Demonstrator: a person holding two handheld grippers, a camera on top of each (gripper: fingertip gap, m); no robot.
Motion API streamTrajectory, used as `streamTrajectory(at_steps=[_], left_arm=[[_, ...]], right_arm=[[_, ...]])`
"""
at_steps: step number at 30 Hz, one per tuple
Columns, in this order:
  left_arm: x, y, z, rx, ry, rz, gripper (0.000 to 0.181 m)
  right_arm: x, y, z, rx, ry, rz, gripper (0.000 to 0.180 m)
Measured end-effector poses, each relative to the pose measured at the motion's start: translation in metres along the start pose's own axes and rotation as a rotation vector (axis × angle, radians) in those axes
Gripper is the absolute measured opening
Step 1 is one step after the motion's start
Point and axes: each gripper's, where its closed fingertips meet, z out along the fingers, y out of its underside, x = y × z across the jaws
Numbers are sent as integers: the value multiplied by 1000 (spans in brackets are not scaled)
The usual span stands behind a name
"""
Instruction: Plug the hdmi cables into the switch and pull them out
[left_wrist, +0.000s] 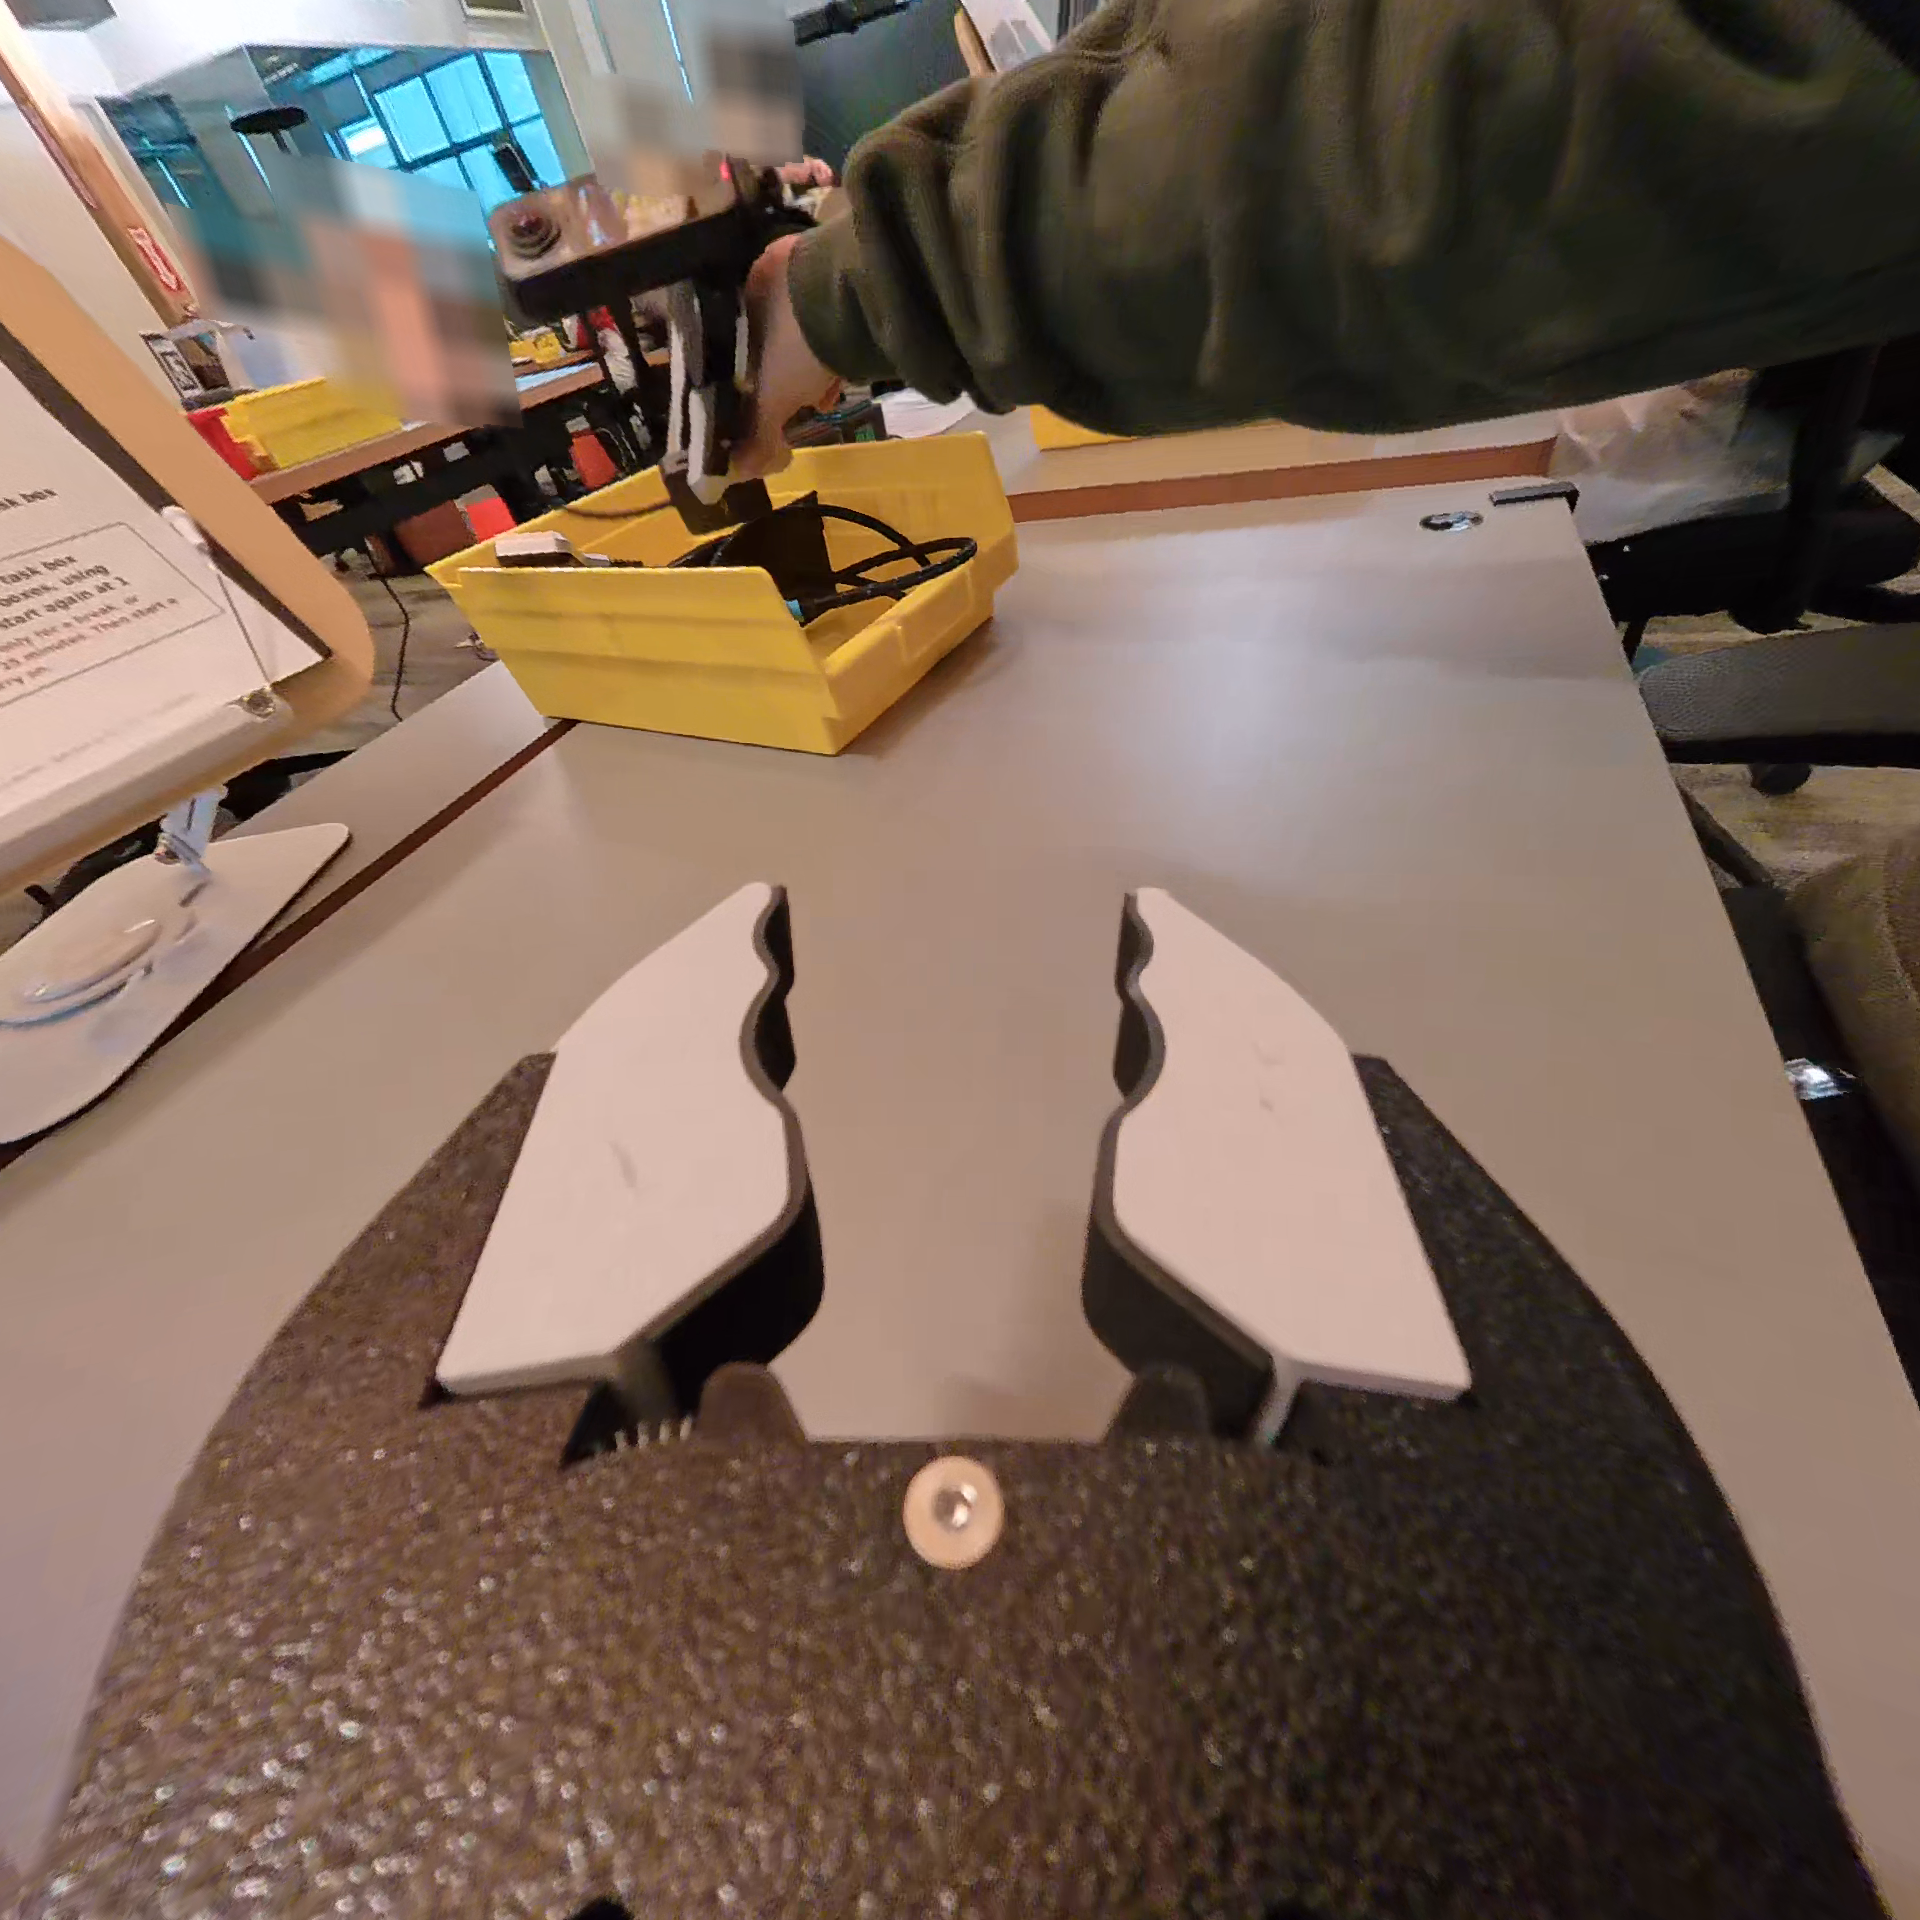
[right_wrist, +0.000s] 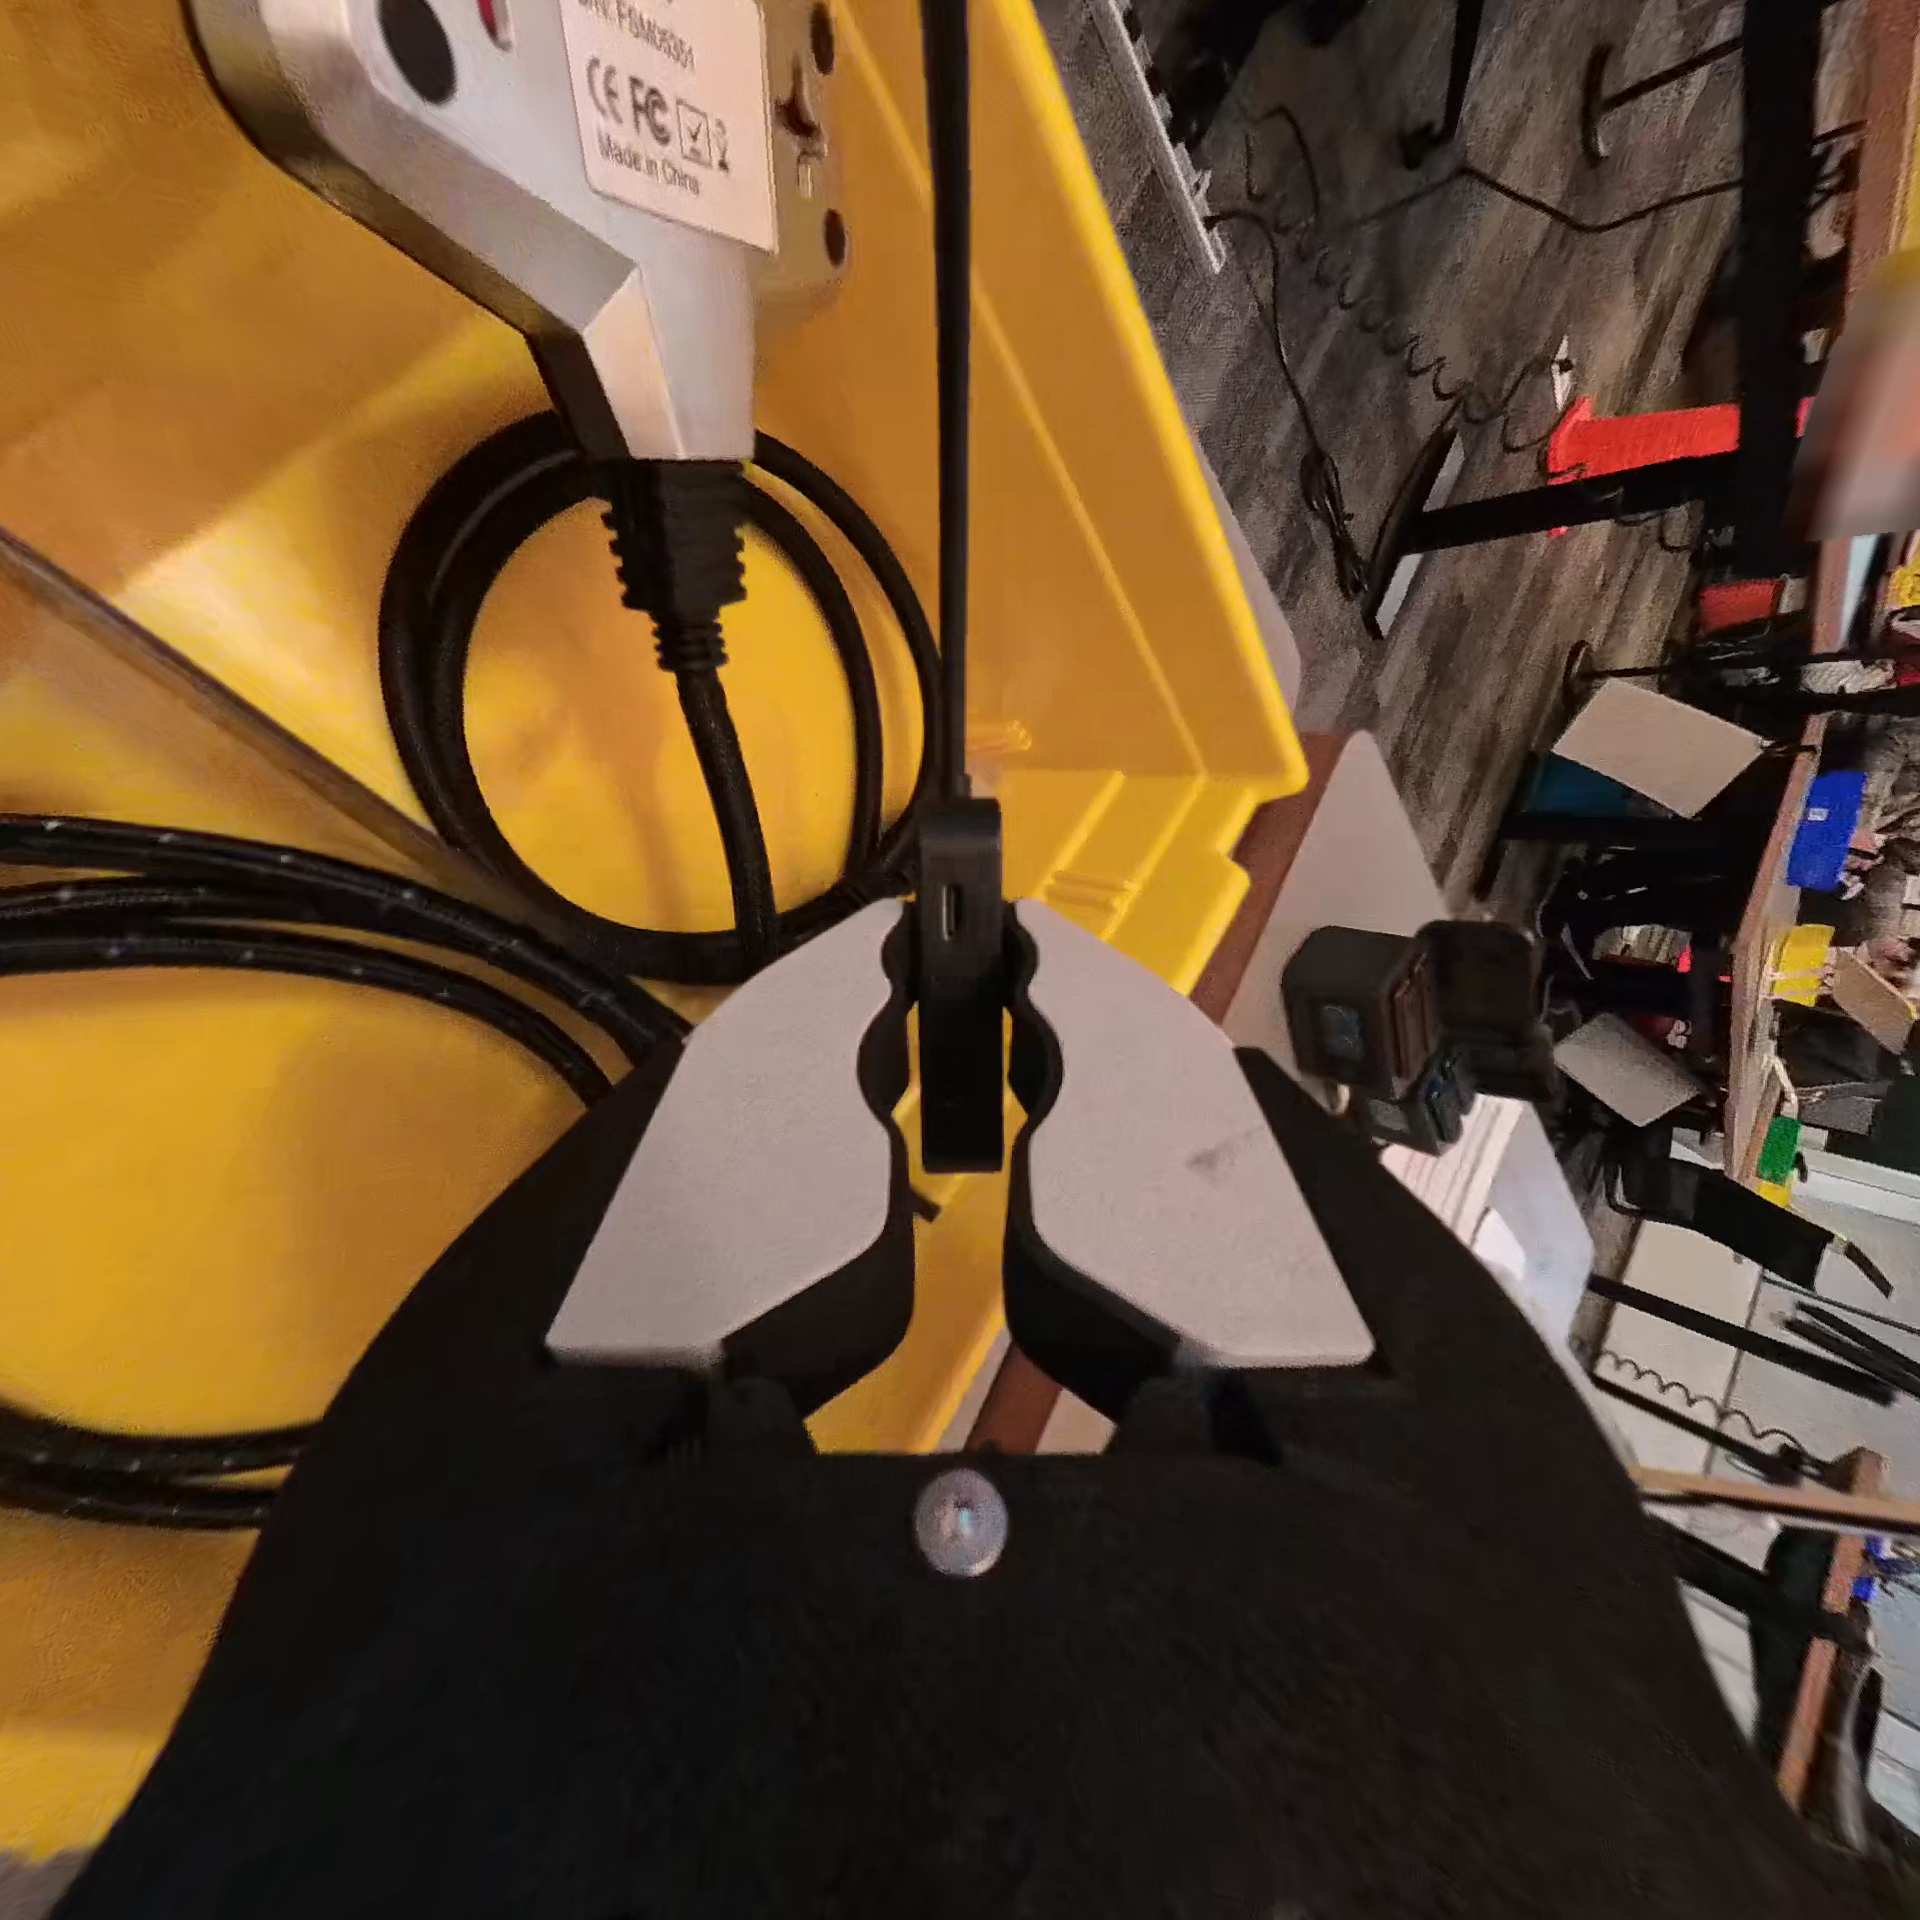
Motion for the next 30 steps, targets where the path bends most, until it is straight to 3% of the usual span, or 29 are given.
streamTrajectory(at_steps=[5,11,15,18,23,30], left_arm=[[9,2,11,-23,36,-1,60],[5,1,40,-47,36,-58,60],[-19,-15,74,-58,-57,-176,60],[-43,-23,109,-126,-145,-305,61],[-60,-13,182,-349,-169,-482,61],[-87,1,257,-559,-309,-465,60]], right_arm=[[0,-4,6,104,-37,135,56],[10,9,-69,313,-131,366,80],[-21,40,-154,574,-194,536,79],[-66,65,-193,737,-250,648,75],[-100,96,-199,745,-179,656,80],[-93,101,-208,794,-196,701,84]])
